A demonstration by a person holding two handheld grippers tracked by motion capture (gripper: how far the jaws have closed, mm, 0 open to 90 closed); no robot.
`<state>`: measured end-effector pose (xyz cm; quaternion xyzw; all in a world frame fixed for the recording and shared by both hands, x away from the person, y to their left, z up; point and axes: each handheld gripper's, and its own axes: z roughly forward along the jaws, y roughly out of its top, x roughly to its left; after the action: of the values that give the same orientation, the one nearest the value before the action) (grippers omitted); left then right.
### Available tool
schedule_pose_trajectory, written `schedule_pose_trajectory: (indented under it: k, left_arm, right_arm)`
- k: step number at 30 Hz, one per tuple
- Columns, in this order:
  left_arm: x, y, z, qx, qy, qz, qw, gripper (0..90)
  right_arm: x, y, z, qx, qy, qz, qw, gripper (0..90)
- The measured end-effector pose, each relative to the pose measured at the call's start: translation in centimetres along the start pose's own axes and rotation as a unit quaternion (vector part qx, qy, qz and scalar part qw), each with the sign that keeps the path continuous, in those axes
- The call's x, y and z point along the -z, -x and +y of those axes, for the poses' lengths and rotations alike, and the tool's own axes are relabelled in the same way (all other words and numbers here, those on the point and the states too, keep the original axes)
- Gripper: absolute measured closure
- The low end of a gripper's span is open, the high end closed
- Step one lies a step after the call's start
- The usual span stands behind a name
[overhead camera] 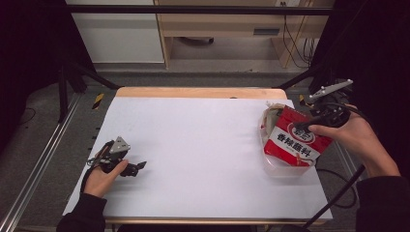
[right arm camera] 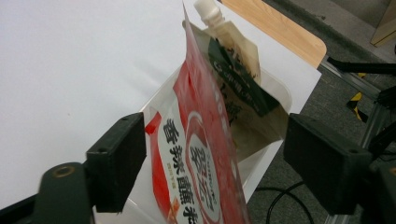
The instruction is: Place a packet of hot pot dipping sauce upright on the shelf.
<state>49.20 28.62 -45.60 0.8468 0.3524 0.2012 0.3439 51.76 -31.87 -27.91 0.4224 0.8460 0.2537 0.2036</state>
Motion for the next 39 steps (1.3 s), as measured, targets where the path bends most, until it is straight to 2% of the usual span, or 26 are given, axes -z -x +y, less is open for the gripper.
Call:
schedule_pose_trajectory:
  k: [6,10,18,20,25,29,35,39]
  left_arm:
    - [0.0,-0.1,0.0,0.000,0.001,0.000,1.0000,7.9]
    - [0.1,0.0,0.0,0.000,0.001,0.000,1.0000,7.9]
    - [0.0,0.0,0.0,0.000,0.001,0.000,1.0000,7.9]
    - [0.1,0.0,0.0,0.000,0.001,0.000,1.0000,7.9]
    - [0.1,0.0,0.0,0.000,0.002,0.001,1.0000,7.9]
    - [0.1,0.0,0.0,0.000,0.002,0.001,1.0000,7.9]
    - [0.1,-0.1,0.0,0.001,0.003,0.002,1.0000,7.9]
    - [0.2,-0.1,0.1,0.002,0.004,0.002,1.0000,7.8]
  right_arm:
    - [-0.3,-0.5,1.5,0.006,-0.001,-0.005,1.0000,17.9]
    - [-0.3,-1.1,2.2,0.013,0.009,-0.010,0.9998,16.3]
    - [0.0,-2.4,3.8,0.026,0.027,-0.035,0.9987,14.4]
    - [0.1,-3.0,4.2,0.022,0.033,-0.043,0.9983,14.5]
    - [0.6,-4.8,5.4,0.046,0.047,-0.056,0.9963,14.7]
    - [0.9,-6.1,6.6,0.052,0.066,-0.063,0.9944,14.7]
    - [0.5,-8.2,8.4,0.066,0.086,-0.056,0.9925,14.5]
    - [-0.3,-9.1,9.4,0.061,0.093,-0.053,0.9924,14.5]
